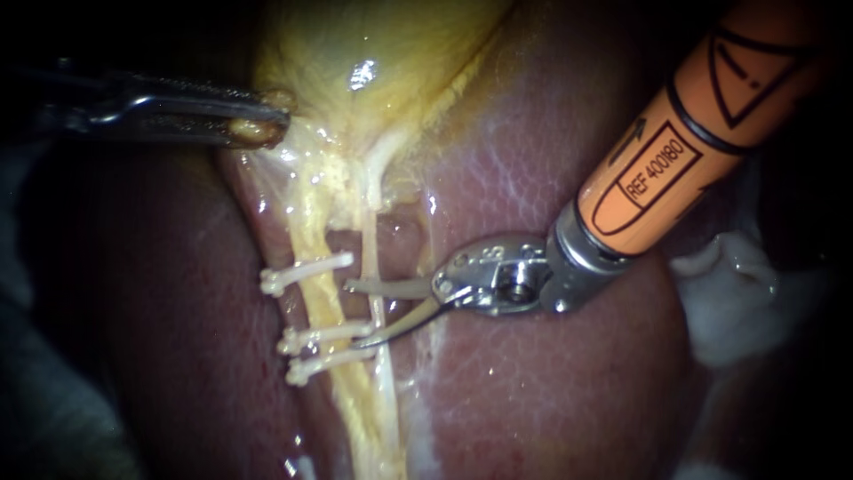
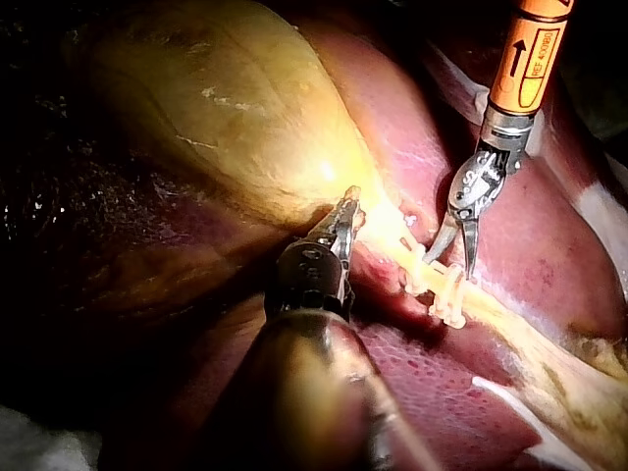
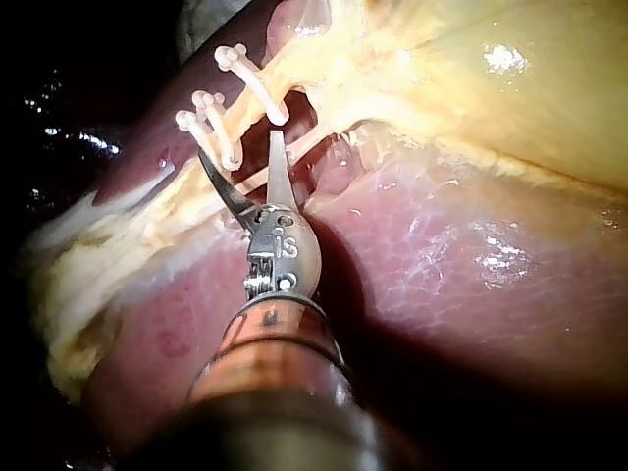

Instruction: Go to the cutting position left tube

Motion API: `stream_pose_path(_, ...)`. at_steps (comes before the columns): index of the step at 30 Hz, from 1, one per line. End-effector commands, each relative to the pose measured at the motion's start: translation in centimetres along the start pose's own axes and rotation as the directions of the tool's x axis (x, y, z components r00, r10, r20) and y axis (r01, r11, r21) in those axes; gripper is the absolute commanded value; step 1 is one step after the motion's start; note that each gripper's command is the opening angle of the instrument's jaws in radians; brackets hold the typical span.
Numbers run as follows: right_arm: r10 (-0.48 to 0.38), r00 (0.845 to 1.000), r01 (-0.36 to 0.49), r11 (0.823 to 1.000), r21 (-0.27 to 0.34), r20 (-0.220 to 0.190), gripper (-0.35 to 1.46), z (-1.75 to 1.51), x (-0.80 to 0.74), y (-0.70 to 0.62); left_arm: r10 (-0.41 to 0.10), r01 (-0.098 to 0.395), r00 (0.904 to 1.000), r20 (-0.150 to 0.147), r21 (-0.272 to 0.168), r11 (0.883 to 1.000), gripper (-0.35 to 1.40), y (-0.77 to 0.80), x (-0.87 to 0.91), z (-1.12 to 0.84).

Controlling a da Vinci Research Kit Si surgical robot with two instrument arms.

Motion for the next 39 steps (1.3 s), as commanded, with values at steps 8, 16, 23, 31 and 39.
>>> stream_pose_path(8,-0.024,0.999,0.025,0.999,0.046,-0.04,1.43,0.22,0.16,0.01,0.0,0.0,1.0,0.0,0.001,1.0,-0.35,0.0,0.0,0.01)
stream_pose_path(16,-0.03,0.996,0.036,0.997,0.073,-0.088,1.42,0.55,0.4,0.0,-0.001,0.001,1.0,0.0,0.001,1.0,-0.35,0.01,0.01,0.01)
stream_pose_path(23,-0.027,0.993,0.034,0.998,0.061,-0.111,1.4,0.74,0.54,0.02,-0.001,0.001,1.0,0.0,0.002,1.0,-0.35,0.01,0.01,0.02)
stream_pose_path(31,-0.021,0.99,0.032,0.997,0.076,-0.143,1.42,0.72,0.68,-0.08,-0.001,0.001,1.0,0.0,0.002,1.0,-0.35,0.01,0.01,0.03)
stream_pose_path(39,0.003,0.981,0.017,0.994,0.105,-0.192,1.42,0.58,0.97,-0.31,-0.001,0.001,1.0,0.0,0.002,1.0,-0.35,0.01,0.01,0.03)
